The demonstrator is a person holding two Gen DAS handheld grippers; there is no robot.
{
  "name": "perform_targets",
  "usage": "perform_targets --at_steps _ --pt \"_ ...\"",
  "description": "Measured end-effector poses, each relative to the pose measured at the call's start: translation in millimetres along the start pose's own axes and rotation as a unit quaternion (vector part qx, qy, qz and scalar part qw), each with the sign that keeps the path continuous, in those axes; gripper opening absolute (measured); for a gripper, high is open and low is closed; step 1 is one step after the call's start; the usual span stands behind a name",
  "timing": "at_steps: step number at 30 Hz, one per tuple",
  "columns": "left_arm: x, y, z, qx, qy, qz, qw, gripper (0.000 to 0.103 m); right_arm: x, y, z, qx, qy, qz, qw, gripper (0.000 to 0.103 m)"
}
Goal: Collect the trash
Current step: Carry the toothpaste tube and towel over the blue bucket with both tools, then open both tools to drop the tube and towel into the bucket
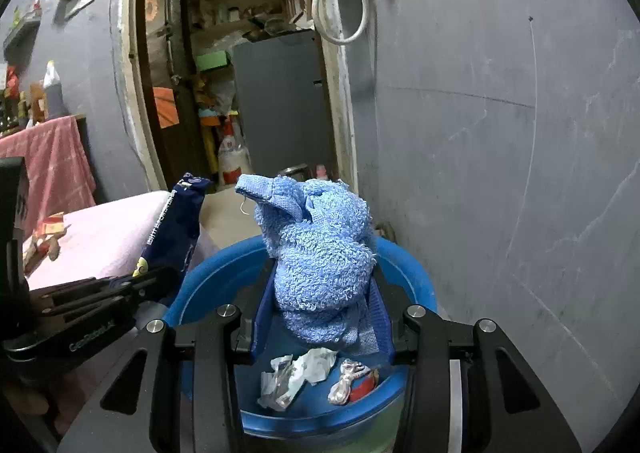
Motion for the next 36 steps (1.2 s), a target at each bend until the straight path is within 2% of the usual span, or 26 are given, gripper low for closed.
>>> perform_targets --at_steps 16,20,23,36 --pt "-13 -1 5 0.007 0.028 0.0 0.9996 0.006 -12 -7 7 -0.009 0.028 0.007 1.0 0.045" --pt "-12 1 5 0.011 0.027 0.001 0.9996 0.019 -12 -8 4 -0.009 0.025 0.008 1.0 0.048" --pt "-11 1 5 0.01 0.021 0.002 0.9997 0.025 -10 -11 3 -0.014 0.022 0.009 1.0 0.05" --pt "-9 -2 2 -0.005 0.01 -0.004 0.9999 0.042 -1 -25 -2 -0.021 0.006 0.033 0.999 0.058"
Point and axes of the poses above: each gripper's, at about its wrist camera, not at the fingertips, and x roughly against the way its jaws point, y to its left, z to its underside, the point moved 7 cm from there along -x, roughly the way its jaws point, and after that the axes turned 13 degrees about -x, right-handed, at the moved point
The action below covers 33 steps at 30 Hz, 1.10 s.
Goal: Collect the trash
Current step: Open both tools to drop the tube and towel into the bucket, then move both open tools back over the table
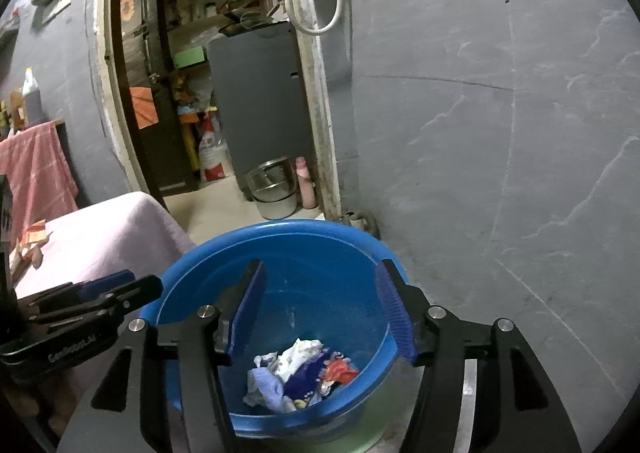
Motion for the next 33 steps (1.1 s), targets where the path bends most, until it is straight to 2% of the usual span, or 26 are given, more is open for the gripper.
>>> perform_targets --at_steps 2,6,10,12,15,20,21,23,26,33 --pt "1 0 -1 -0.003 -0.004 0.0 1.0 0.046 2 -1 -1 0.0 -0.003 0.002 1.0 0.062" --pt "6 -1 -4 -0.003 -0.02 -0.004 0.9998 0.059 7 -4 -3 0.0 -0.008 0.005 1.0 0.063" --pt "14 3 -12 0.008 -0.037 -0.011 0.9992 0.062 14 -4 -8 0.002 -0.017 0.008 1.0 0.069" --pt "23 7 -17 0.013 -0.048 -0.018 0.9986 0.072 19 -3 -12 0.003 -0.025 0.009 1.0 0.07" --pt "41 12 -24 0.022 -0.073 -0.026 0.9968 0.08 27 -1 -18 0.003 -0.037 0.009 0.999 0.078" --pt "67 23 -37 0.022 -0.088 -0.045 0.9949 0.082 40 6 -28 0.005 -0.06 0.006 0.998 0.084" --pt "74 26 -39 0.023 -0.092 -0.049 0.9942 0.087 43 9 -30 0.006 -0.066 0.005 0.998 0.085" --pt "88 33 -43 0.024 -0.107 -0.062 0.992 0.099 49 15 -34 0.008 -0.076 0.005 0.997 0.093" --pt "111 43 -47 0.026 -0.133 -0.072 0.9882 0.1 57 27 -38 0.013 -0.092 -0.001 0.996 0.102" --pt "162 81 -44 0.033 -0.153 -0.102 0.9823 0.1 77 71 -47 0.025 -0.122 -0.038 0.992 0.103"
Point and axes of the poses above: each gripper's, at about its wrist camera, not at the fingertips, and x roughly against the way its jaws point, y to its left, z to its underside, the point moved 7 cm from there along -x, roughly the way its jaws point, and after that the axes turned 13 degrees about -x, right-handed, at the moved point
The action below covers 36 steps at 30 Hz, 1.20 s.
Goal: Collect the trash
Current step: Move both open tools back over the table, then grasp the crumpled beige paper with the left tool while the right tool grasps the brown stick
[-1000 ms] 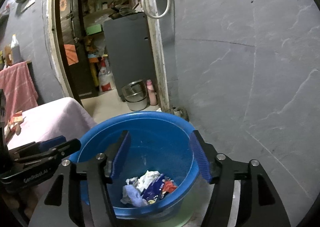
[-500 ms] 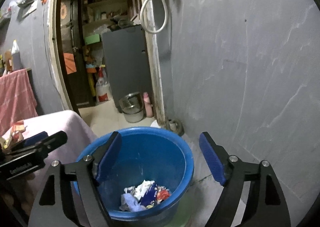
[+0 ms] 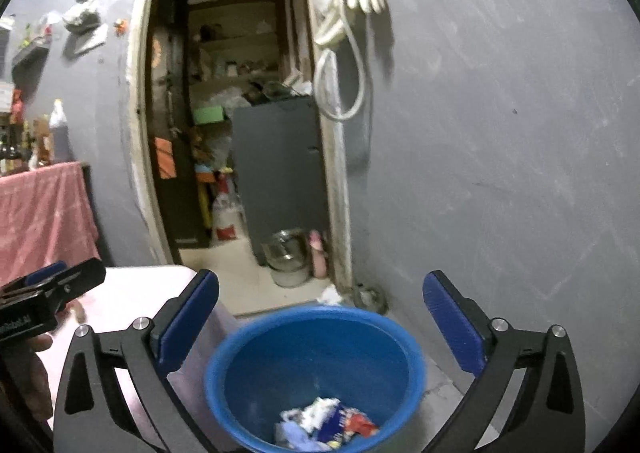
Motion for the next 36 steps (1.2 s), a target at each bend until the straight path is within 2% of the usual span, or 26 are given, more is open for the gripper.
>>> perform_targets --at_steps 9,13,20,26,31,33,36 --pt "62 92 11 0.016 -0.009 -0.079 0.9967 0.1 8 90 -3 0.003 -0.021 -0.08 0.997 0.103" --pt "84 138 29 0.027 0.002 -0.12 0.9924 0.1 2 130 11 0.001 -0.004 -0.109 0.994 0.103" --pt "100 197 70 0.061 0.043 -0.157 0.9847 0.1 -13 186 39 0.013 0.041 -0.141 0.989 0.103" --pt "93 221 100 0.074 0.094 -0.142 0.9827 0.1 -38 226 66 0.055 0.101 -0.165 0.98 0.103" --pt "76 224 115 0.076 0.134 -0.118 0.981 0.1 -60 246 90 0.078 0.154 -0.176 0.969 0.103" --pt "69 225 119 0.073 0.147 -0.112 0.98 0.1 -68 250 98 0.084 0.174 -0.18 0.965 0.101" --pt "60 227 123 0.07 0.161 -0.1 0.9795 0.099 -78 253 107 0.093 0.199 -0.183 0.958 0.093"
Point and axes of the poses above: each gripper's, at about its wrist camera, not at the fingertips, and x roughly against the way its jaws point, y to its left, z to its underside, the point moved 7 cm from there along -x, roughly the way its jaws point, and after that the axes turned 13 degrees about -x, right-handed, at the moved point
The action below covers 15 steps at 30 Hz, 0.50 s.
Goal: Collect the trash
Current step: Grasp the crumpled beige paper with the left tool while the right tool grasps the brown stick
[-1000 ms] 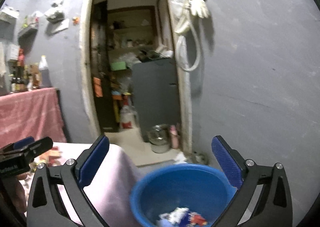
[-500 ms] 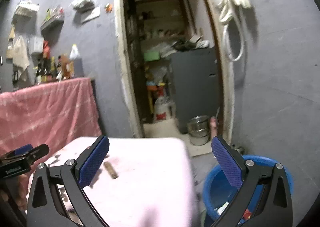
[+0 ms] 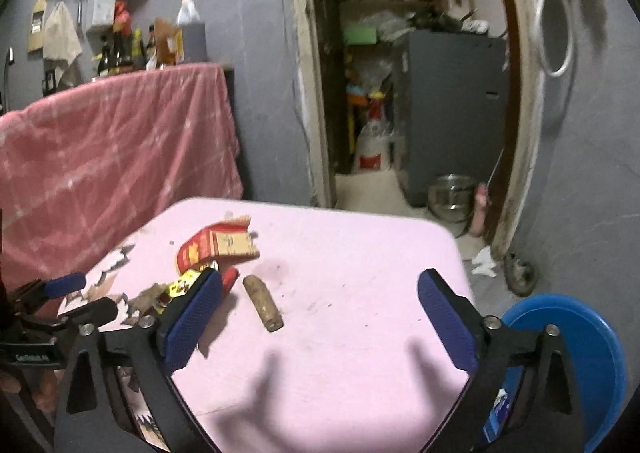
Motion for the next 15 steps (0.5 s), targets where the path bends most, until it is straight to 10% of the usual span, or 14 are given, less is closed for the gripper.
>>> perform_targets --at_steps 15 --pt "-31 -13 -3 -0.036 0.045 0.048 0.9972 0.037 -59 27 35 0.056 0.138 -0.028 0.989 0.05"
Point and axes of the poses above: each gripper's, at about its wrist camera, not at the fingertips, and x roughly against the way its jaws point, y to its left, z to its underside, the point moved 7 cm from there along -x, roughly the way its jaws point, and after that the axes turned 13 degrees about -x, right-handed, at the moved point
